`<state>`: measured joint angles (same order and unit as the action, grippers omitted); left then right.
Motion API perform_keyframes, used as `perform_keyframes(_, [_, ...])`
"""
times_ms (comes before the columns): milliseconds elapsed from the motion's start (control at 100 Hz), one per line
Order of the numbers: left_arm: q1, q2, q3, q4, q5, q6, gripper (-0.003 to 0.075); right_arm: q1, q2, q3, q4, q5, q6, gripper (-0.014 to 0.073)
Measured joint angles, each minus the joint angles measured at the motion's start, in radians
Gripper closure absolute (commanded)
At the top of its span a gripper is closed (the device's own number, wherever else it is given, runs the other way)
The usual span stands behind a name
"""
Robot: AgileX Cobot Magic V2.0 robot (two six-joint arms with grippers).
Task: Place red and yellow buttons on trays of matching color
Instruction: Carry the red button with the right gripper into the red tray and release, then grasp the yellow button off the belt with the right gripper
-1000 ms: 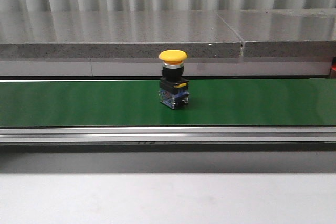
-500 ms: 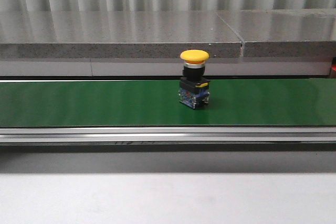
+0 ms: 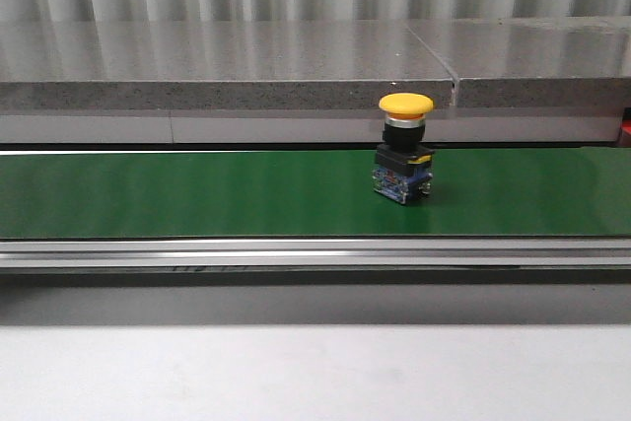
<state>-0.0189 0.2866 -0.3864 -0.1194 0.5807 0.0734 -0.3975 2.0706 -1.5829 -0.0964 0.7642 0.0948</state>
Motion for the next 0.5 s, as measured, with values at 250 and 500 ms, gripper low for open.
perform_keyframes(250, [0.0,0.0,0.0,0.0,0.0,0.0,0.074,0.0,-0.006,-0.09,0.0,0.096,0.0,-0.0037])
perform_keyframes(500, [0.0,0.0,0.0,0.0,0.0,0.0,0.074,0.0,-0.127,-0.115,0.0,0.177,-0.009,-0.0037])
